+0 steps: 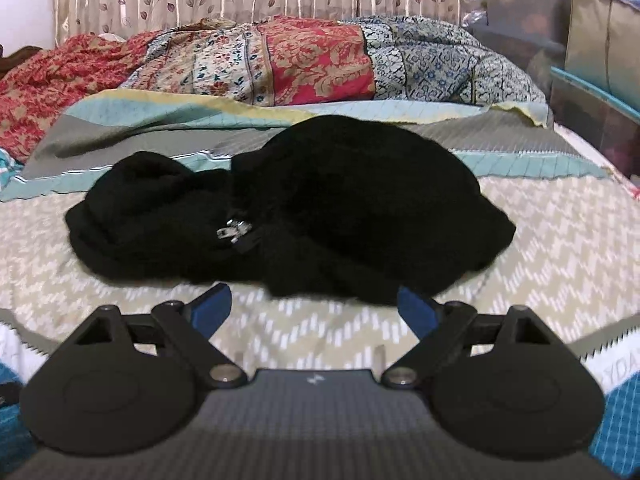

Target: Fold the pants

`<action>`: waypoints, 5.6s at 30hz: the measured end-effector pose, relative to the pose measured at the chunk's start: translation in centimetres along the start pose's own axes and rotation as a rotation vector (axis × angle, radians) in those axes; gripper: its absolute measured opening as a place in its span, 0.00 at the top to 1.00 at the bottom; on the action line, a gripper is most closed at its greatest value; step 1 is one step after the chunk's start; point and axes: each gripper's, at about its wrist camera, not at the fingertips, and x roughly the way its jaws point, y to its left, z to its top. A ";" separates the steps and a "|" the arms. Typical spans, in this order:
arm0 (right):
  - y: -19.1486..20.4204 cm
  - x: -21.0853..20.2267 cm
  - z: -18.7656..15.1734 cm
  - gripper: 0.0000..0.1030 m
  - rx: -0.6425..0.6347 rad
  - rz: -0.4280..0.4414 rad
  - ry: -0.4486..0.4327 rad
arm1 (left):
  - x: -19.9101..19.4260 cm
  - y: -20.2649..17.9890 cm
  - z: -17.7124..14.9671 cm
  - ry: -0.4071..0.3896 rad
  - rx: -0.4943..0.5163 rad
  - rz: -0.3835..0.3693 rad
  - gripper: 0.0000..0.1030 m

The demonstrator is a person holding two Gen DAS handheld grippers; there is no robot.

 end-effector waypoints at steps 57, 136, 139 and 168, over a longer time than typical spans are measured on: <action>-3.6 14.8 5.8 0.73 0.385 0.071 0.171 | 4.6 -5.5 14.2 0.061 -0.194 -0.350 0.91; -23.9 11.1 9.0 0.17 0.522 -0.258 0.080 | 11.6 -1.7 17.8 0.123 -0.106 -0.245 0.18; -24.8 16.4 9.7 0.17 0.525 -0.354 0.197 | 11.6 -2.2 17.2 0.136 -0.112 -0.249 0.28; -34.9 -1.7 2.2 0.92 0.890 -0.465 -0.213 | 3.7 15.0 10.1 0.042 -0.614 -0.326 0.84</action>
